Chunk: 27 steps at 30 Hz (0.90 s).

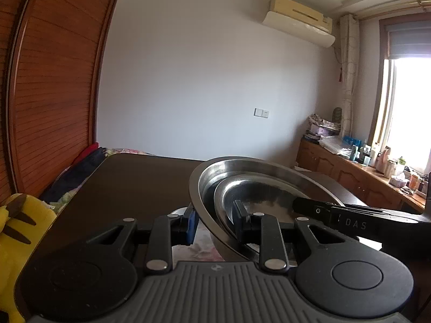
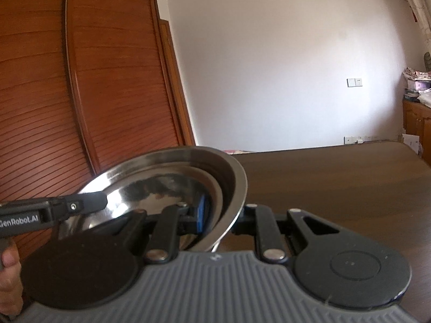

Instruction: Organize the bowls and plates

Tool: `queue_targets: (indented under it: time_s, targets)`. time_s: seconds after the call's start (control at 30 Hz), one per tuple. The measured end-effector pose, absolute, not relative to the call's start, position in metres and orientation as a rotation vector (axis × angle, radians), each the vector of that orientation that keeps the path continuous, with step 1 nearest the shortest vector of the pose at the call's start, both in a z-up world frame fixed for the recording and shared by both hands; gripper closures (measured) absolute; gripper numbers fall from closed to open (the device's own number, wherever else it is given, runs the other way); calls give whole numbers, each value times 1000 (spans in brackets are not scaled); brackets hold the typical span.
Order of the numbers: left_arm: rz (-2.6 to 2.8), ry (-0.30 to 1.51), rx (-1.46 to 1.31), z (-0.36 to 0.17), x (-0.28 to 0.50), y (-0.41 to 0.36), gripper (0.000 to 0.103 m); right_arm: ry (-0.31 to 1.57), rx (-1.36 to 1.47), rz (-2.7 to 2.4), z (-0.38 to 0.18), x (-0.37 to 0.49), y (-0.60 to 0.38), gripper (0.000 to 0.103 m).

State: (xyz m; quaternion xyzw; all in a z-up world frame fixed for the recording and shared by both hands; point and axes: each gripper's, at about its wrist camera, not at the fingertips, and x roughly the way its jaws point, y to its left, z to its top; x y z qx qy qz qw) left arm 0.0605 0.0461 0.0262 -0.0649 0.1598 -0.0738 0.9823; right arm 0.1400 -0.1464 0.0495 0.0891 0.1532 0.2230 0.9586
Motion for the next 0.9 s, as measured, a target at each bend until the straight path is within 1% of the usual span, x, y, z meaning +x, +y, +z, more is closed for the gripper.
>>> queue_targets:
  time_s: [0.5, 0.9]
  targets:
    - [-115, 352, -169, 10, 63, 65, 46, 345, 150, 479, 41, 140, -128, 83]
    - [-90, 363, -148, 2, 66, 60, 44, 365, 144, 477, 44, 148, -113, 83]
